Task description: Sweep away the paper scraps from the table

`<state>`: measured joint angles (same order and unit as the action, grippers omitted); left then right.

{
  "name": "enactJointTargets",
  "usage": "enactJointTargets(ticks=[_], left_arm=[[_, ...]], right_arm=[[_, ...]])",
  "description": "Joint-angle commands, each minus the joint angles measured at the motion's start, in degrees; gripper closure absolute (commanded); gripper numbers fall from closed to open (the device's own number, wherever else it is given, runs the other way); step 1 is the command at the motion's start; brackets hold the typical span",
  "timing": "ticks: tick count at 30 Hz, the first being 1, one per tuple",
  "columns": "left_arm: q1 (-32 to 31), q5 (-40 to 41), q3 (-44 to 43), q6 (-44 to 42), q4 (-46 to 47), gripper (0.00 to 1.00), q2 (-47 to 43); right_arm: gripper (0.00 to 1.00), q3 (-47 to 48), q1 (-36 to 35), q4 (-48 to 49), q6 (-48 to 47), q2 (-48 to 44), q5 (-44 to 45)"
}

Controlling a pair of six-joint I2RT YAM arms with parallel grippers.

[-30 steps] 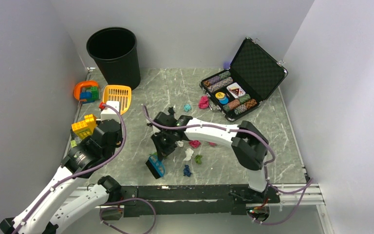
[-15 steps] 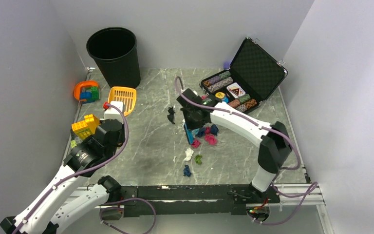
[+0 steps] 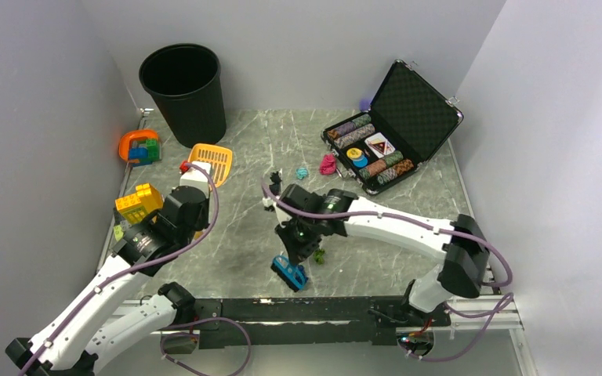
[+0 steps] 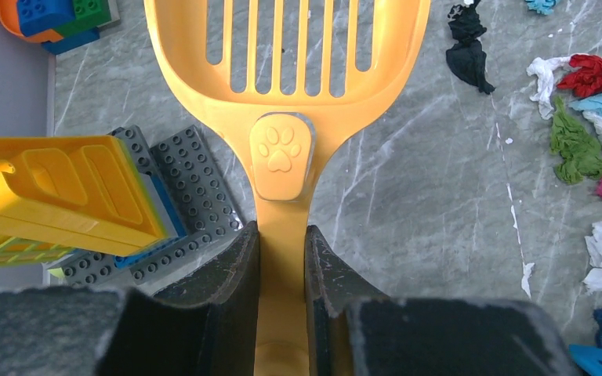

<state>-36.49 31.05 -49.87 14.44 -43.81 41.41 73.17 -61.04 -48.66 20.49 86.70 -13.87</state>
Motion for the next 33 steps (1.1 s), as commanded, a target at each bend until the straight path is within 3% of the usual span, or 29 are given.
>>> enactJointTargets(ticks=[1, 4, 11, 14, 18, 23, 28, 33], left_arm=[[0.6, -2.3, -0.5, -1.0, 2.8, 1.0, -0.1], [0.7, -2.6, -0.4, -1.1, 2.9, 1.0, -0.1], [1.0, -3.3, -0.2, -1.3, 3.2, 1.0, -0.5], [1.1, -3.4, -0.2, -1.2, 3.1, 1.0, -0.3], [1.2, -3.8, -0.1, -1.1, 3.0, 1.0, 0.1], [1.2, -4.2, -0.5, 1.4, 1.4, 1.0, 2.4], [1.2, -6.3, -3.0, 10.8, -4.8, 1.0, 10.2], [1.2, -13.5, -5.4, 18.2, -8.0, 1.0, 20.2]], right_arm=[[1.0, -1.5, -2.9, -2.4, -1.1, 4.5, -0.3], [1.0, -1.2, -3.2, -5.7, -0.2, 7.9, 8.8], [1.0, 9.6, -1.7, -21.8, 8.4, 15.3, 49.2], [1.0, 13.7, -0.6, -25.3, 10.5, 16.3, 58.2], [1.0, 16.5, -0.2, -24.2, 9.3, 14.2, 58.1], [1.0, 13.4, 0.7, -14.4, 5.2, 3.5, 49.5], [1.0, 9.7, 5.5, -6.8, 4.2, -4.5, 41.8], [1.0, 4.4, 13.2, -2.0, 7.0, -9.7, 37.7]])
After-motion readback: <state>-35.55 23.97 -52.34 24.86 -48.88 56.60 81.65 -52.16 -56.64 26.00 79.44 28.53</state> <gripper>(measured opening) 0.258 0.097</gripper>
